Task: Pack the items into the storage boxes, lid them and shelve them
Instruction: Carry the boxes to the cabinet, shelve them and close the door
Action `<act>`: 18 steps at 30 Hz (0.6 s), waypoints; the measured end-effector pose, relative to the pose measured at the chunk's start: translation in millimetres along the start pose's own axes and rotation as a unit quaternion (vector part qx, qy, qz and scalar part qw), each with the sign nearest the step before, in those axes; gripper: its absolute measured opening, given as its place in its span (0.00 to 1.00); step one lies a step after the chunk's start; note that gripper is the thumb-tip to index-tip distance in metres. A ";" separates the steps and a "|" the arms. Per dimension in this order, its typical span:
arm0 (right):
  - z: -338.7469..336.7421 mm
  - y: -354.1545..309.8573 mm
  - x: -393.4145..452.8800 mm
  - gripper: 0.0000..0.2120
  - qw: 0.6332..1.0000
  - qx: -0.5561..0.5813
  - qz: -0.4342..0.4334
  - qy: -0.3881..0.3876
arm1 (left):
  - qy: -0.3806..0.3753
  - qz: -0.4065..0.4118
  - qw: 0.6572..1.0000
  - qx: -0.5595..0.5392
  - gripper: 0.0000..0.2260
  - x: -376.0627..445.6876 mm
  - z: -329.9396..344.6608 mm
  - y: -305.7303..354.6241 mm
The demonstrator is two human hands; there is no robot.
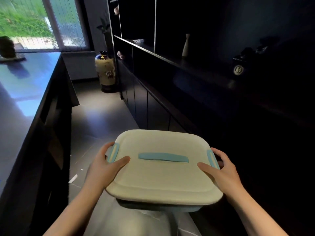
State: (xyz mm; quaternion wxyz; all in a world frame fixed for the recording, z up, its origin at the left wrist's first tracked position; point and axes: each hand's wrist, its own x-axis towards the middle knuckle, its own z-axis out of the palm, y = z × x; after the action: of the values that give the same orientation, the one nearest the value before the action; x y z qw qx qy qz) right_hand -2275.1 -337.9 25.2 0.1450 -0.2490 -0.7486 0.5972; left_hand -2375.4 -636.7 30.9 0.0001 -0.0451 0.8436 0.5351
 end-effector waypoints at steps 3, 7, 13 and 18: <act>33.2 -9.8 43.5 0.32 1.000 0.011 0.007 0.004 | -0.001 0.002 1.000 -0.004 0.28 56.7 -0.1 -1.1; 72.7 -15.8 114.8 0.32 1.000 0.021 0.015 0.003 | -0.002 0.000 1.000 -0.002 0.28 132.6 12.5 -3.7; 128.9 -17.5 234.9 0.31 0.999 0.023 0.020 -0.016 | -0.003 -0.018 1.000 -0.004 0.30 249.1 39.1 -3.7; 174.8 -35.7 333.6 0.32 0.999 0.024 0.027 -0.017 | 0.020 -0.009 0.999 0.030 0.31 342.4 57.0 13.9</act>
State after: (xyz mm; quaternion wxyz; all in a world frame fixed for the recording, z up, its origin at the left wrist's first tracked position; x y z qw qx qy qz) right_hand -2650.3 -305.3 -9.8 0.1217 -0.2551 -0.7293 0.6231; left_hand -2720.3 -605.4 2.5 -0.0101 -0.0635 0.8585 0.5088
